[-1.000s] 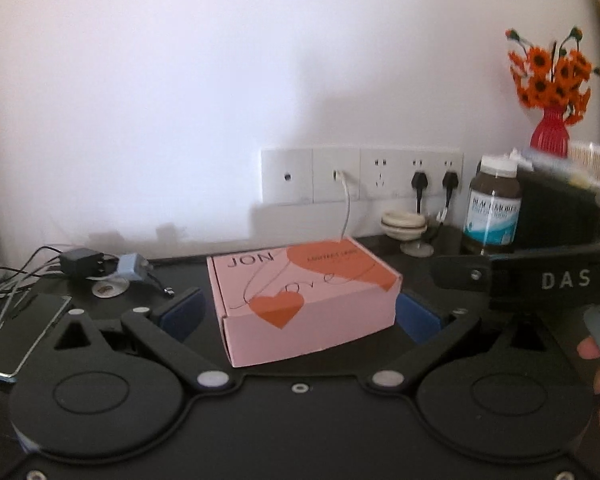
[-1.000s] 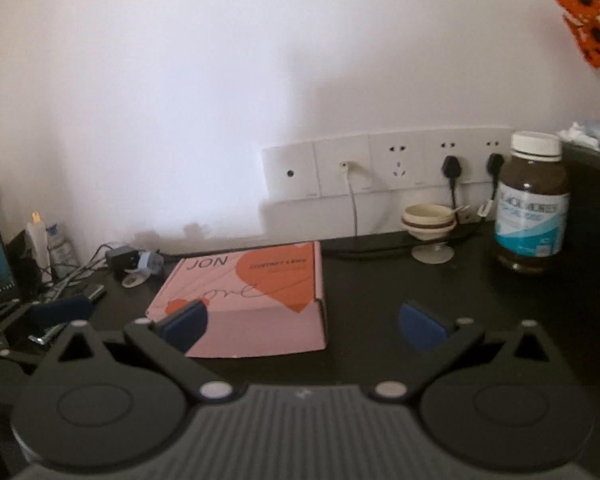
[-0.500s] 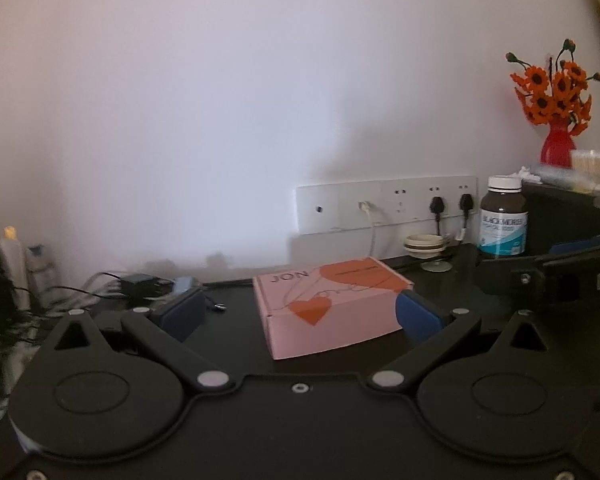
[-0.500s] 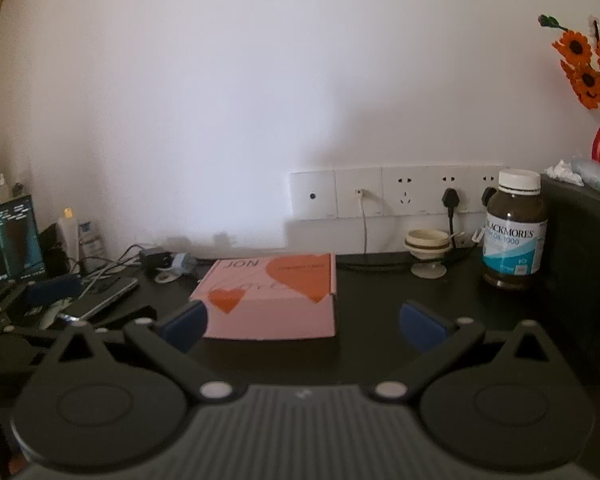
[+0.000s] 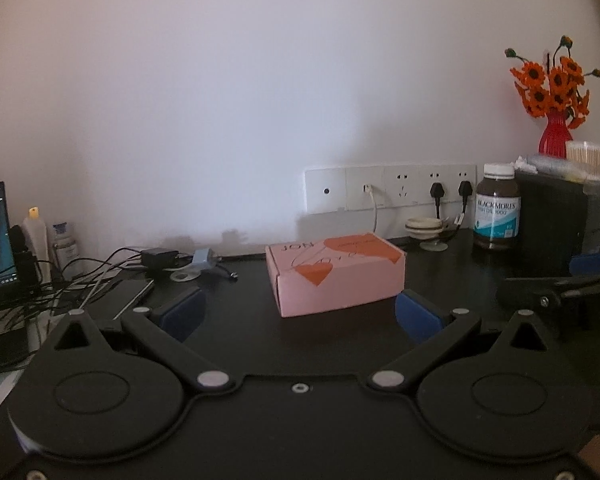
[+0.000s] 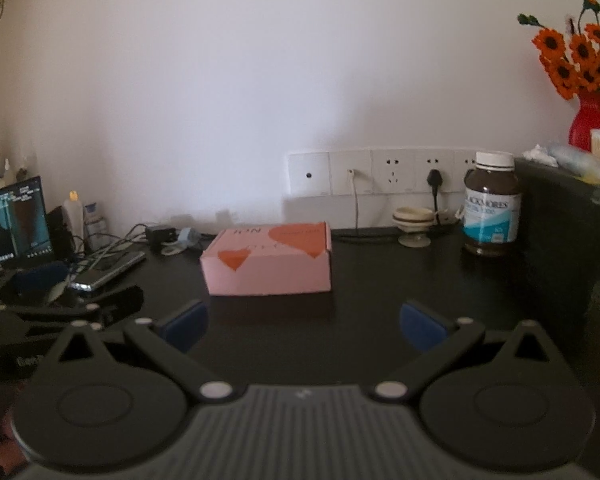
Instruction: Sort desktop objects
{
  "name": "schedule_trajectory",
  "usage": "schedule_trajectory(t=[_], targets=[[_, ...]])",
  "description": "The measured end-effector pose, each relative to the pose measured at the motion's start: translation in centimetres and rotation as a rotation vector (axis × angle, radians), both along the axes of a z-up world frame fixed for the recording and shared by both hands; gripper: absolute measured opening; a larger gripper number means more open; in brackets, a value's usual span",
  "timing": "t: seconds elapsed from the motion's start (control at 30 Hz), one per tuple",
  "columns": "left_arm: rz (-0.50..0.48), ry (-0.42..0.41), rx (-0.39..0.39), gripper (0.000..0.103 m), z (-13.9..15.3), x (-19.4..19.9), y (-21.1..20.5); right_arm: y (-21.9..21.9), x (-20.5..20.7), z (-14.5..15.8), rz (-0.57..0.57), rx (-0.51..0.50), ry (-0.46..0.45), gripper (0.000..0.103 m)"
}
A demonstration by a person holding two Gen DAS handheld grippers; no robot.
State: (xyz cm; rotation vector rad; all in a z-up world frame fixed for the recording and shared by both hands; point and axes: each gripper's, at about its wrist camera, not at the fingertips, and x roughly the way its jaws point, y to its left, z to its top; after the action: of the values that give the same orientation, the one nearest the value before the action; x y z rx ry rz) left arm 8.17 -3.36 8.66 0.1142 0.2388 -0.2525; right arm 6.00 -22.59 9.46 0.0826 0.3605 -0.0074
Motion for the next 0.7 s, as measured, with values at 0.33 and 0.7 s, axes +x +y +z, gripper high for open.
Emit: schedule_trajectory(t=[0.33,0.7], targets=[[0.013,0.036,-0.018,0.103,-1.9,-3.0,1.2,0.3,-3.9,-2.1,-0.016,0.03,0.005,0.102],[0.011,0.075,-0.053,0.103,-3.8,-5.0,2.4,1.1,-6.6,-4.7,-0.016,0.035,0.044,0.102]])
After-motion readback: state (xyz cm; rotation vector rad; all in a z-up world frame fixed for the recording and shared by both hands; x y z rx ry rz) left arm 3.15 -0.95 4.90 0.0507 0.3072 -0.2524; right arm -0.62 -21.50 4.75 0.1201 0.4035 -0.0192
